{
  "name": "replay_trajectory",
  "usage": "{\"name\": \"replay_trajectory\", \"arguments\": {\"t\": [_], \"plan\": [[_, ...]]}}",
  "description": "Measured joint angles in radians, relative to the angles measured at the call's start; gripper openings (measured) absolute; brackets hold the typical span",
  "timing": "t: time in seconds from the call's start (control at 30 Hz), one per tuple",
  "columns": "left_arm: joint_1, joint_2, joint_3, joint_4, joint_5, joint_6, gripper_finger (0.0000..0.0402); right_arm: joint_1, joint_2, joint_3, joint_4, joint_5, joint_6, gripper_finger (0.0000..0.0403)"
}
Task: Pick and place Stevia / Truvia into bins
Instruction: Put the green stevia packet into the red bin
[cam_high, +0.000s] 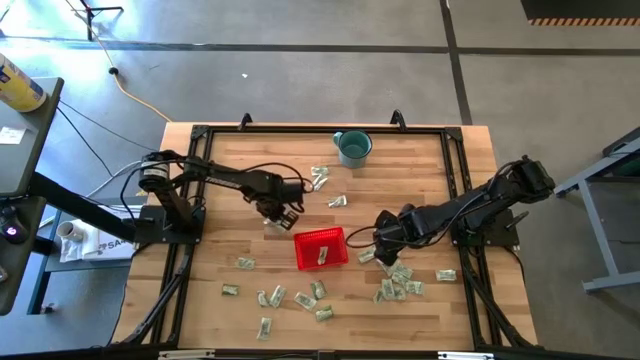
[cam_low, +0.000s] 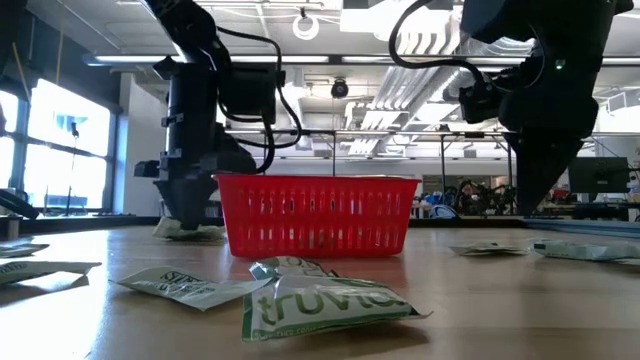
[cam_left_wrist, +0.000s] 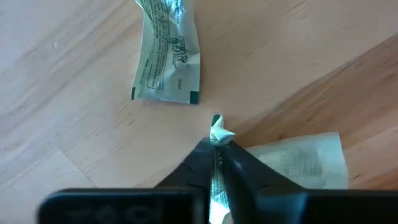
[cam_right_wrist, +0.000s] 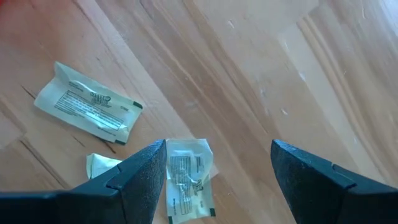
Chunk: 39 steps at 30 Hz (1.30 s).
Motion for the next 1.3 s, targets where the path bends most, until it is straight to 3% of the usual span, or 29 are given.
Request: {"name": "replay_trajectory", "arguments": {"t": [0.1, 0.23, 0.47, 0.6, 0.97, 1.1, 1.3], "plan": [[0.000, 0.000, 0.005, -0.004, 0.034, 0.000, 0.0029, -0.010, 0.000, 0.000, 0.000, 0.000, -0.022, 0.0279], [-0.020, 0.005, 0.053, -0.011, 0.052, -0.006, 0.0030, -0.028, 0.000, 0.000, 0.000, 0.005, -0.057, 0.0279], [-0.100, -0.026, 0.222, -0.104, -0.017, -0.025, 0.0034, -0.052, 0.000, -0.001, 0.000, -0.001, -0.075, 0.0279], [-0.184, -0.027, 0.317, -0.075, -0.032, -0.011, 0.0030, -0.032, 0.000, -0.002, -0.014, -0.004, -0.065, 0.0279], [-0.335, 0.033, 0.323, 0.243, -0.023, 0.061, 0.0045, 0.147, 0.000, -0.001, -0.062, -0.038, 0.235, 0.0279], [-0.356, 0.072, 0.322, 0.286, -0.044, 0.091, 0.0076, 0.225, 0.000, 0.002, -0.051, -0.065, 0.324, 0.0279], [-0.362, 0.084, 0.319, 0.238, -0.035, 0.048, 0.0174, 0.318, 0.000, 0.007, -0.080, -0.070, 0.430, 0.0279]]}}
